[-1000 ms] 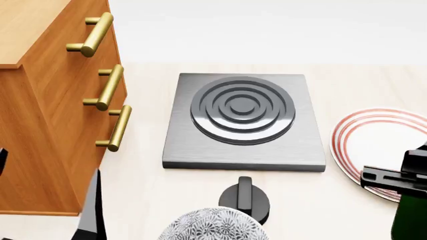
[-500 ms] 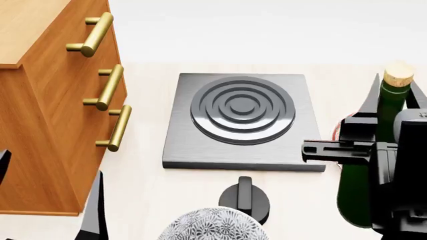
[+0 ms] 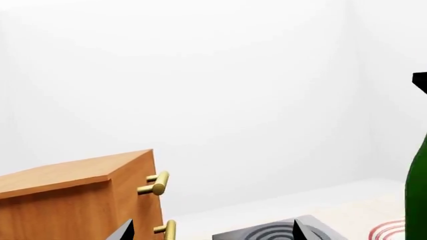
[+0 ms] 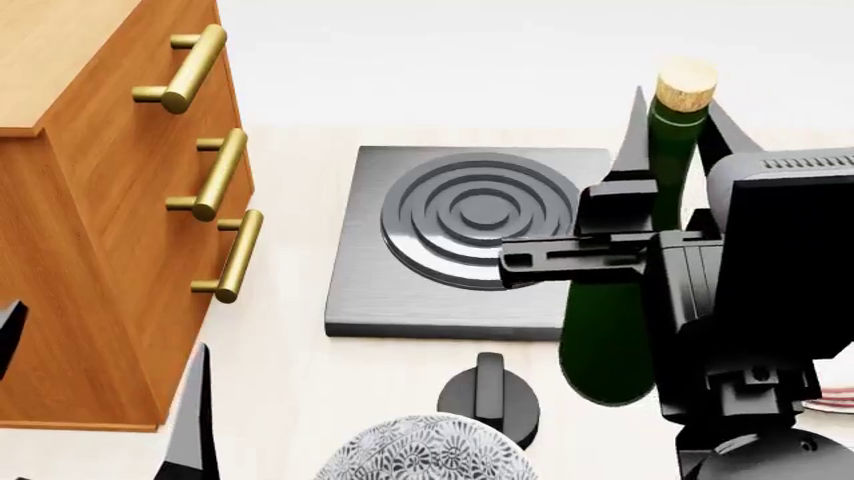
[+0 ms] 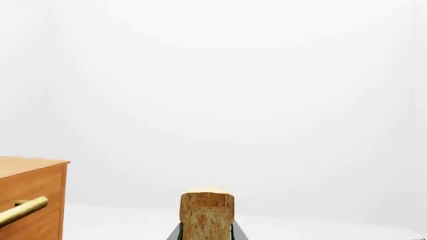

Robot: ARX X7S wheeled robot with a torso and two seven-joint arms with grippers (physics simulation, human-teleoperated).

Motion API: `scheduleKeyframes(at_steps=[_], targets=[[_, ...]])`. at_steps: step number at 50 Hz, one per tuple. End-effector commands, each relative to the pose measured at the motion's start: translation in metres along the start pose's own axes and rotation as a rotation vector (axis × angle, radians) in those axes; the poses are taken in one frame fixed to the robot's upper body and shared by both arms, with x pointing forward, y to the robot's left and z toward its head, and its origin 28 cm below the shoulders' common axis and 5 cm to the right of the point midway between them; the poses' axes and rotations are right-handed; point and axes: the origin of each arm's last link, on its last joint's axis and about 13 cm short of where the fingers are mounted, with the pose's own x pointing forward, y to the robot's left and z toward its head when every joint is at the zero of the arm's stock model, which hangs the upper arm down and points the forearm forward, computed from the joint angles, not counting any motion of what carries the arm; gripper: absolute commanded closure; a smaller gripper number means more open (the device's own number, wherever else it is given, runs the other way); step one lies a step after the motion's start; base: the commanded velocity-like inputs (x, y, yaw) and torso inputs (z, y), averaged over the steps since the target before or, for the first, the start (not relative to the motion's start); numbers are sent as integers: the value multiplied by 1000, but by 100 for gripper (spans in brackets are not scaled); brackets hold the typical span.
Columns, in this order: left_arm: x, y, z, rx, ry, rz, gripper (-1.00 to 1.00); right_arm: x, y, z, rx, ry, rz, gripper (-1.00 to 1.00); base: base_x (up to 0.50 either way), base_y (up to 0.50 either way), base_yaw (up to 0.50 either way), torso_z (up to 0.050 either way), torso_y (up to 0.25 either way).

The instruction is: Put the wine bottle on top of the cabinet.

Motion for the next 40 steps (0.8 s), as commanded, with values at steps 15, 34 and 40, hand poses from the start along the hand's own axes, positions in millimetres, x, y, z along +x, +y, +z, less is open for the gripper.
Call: scheduleKeyframes(at_steps=[15,34,40], targets=[[0,-7,2,-12,0,-41,-100,10,30,3,44,-25,158,100,0,0,0,0,1],[21,-32,8,-3,-7,-198,-100,10,35,-1,37,-13,189,100,0,0,0,0,1],[29,-37,-8,7,27,-229,-100,10,37,2,40,-19,195,100,0,0,0,0,2]])
